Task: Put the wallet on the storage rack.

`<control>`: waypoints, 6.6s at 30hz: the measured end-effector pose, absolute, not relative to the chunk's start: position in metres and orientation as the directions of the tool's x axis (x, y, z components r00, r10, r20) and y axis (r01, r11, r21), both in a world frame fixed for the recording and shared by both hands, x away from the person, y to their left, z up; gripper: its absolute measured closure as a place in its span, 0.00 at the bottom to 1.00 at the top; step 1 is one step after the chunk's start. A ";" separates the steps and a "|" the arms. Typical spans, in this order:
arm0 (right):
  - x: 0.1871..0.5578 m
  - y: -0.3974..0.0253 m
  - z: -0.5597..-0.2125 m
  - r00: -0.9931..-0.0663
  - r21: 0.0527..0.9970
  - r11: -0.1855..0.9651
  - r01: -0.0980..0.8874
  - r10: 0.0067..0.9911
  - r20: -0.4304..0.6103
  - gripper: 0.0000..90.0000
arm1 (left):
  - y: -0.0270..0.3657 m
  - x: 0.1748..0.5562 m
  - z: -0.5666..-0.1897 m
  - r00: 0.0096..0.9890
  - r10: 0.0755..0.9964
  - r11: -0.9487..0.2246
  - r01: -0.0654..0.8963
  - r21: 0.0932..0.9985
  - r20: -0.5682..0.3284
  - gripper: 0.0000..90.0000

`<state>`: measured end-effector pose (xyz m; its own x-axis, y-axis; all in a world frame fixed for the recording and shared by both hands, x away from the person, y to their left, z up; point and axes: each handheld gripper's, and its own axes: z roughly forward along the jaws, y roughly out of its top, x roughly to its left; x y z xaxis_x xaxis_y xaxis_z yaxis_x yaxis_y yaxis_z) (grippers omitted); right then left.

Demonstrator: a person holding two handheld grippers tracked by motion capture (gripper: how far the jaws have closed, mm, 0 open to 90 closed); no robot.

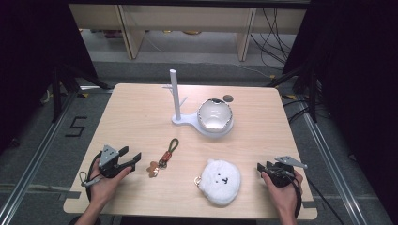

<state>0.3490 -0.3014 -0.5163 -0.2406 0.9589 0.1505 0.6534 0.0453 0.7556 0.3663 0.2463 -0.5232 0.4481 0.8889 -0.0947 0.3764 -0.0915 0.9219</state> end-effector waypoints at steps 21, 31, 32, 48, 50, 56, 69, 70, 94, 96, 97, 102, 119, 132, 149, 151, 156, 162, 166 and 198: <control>0.358 -0.273 -0.483 -0.299 0.592 0.155 0.791 0.942 0.152 0.73 | 0.241 0.366 -0.523 0.462 0.885 -0.142 0.403 0.904 -0.067 0.42; 0.371 -0.244 -0.462 -0.333 0.437 0.216 0.873 0.919 0.211 0.74 | 0.239 0.367 -0.523 0.467 0.882 -0.162 0.409 0.898 -0.054 0.43; 0.372 -0.242 -0.462 -0.341 0.436 0.224 0.872 0.916 0.212 0.74 | 0.239 0.367 -0.523 0.467 0.882 -0.161 0.408 0.899 -0.054 0.43; 0.387 -0.213 -0.467 -0.344 0.300 0.263 0.917 0.903 0.258 0.68 | 0.238 0.367 -0.523 0.474 0.879 -0.168 0.407 0.898 -0.051 0.43; 0.387 -0.213 -0.468 -0.348 0.289 0.272 0.918 0.902 0.255 0.67 | 0.238 0.367 -0.523 0.474 0.879 -0.169 0.405 0.899 -0.049 0.43; 0.391 -0.210 -0.472 -0.382 0.273 0.313 0.910 0.889 0.252 0.66 | 0.238 0.367 -0.523 0.473 0.880 -0.168 0.406 0.899 -0.049 0.43; 0.395 -0.205 -0.475 -0.408 0.245 0.353 0.903 0.883 0.230 0.68 | 0.238 0.367 -0.523 0.475 0.878 -0.167 0.405 0.899 -0.051 0.43; 0.395 -0.205 -0.474 -0.401 0.240 0.348 0.906 0.886 0.231 0.69 | 0.238 0.367 -0.523 0.475 0.878 -0.167 0.405 0.899 -0.051 0.42; 0.390 -0.210 -0.471 -0.436 0.306 0.355 0.883 0.862 0.258 0.94 | 0.237 0.367 -0.523 0.472 0.881 -0.177 0.407 0.896 -0.041 0.43; 0.388 -0.210 -0.467 -0.435 0.318 0.350 0.881 0.863 0.257 0.94 | 0.237 0.367 -0.523 0.472 0.881 -0.177 0.406 0.897 -0.040 0.43; 0.388 -0.210 -0.467 -0.435 0.318 0.350 0.881 0.863 0.257 0.94 | 0.237 0.367 -0.523 0.472 0.881 -0.177 0.406 0.897 -0.040 0.43; 0.380 -0.206 -0.452 -0.421 0.346 0.327 0.880 0.874 0.244 0.94 | 0.237 0.367 -0.523 0.472 0.881 -0.178 0.406 0.896 -0.039 0.43; 0.372 -0.208 -0.422 -0.463 0.508 0.312 0.803 0.863 0.203 0.95 | 0.237 0.367 -0.523 0.472 0.881 -0.178 0.404 0.897 -0.037 0.43; 0.368 -0.211 -0.405 -0.457 0.584 0.270 0.765 0.867 0.198 0.95 | 0.237 0.367 -0.523 0.472 0.881 -0.179 0.405 0.897 -0.038 0.43; 0.368 -0.216 -0.396 -0.504 0.675 0.275 0.685 0.848 0.165 0.95 | 0.236 0.366 -0.523 0.469 0.883 -0.176 0.406 0.896 -0.039 0.43; 0.368 -0.216 -0.395 -0.502 0.698 0.255 0.669 0.847 0.172 0.95 | 0.236 0.366 -0.523 0.468 0.883 -0.177 0.407 0.896 -0.038 0.43; 0.367 -0.217 -0.392 -0.494 0.732 0.218 0.646 0.850 0.183 0.95 | 0.236 0.366 -0.523 0.468 0.883 -0.177 0.407 0.896 -0.039 0.43; 0.367 -0.219 -0.389 -0.490 0.793 0.171 0.585 0.853 0.178 0.95 | 0.236 0.366 -0.523 0.465 0.885 -0.172 0.407 0.897 -0.041 0.43; 0.368 -0.217 -0.386 -0.475 0.815 0.126 0.565 0.858 0.197 0.95 | 0.236 0.366 -0.523 0.462 0.886 -0.172 0.409 0.896 -0.041 0.43; 0.422 -0.202 -0.351 -0.453 0.906 -0.005 0.423 0.865 0.216 0.95 | 0.237 0.366 -0.523 0.465 0.884 -0.174 0.409 0.896 -0.041 0.43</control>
<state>0.4225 -0.2021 -0.3508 -0.4531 0.8650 0.2158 0.4225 -0.0048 0.9063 0.3665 0.2372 -0.5230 0.4650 0.8844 -0.0406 0.4092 -0.1740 0.8957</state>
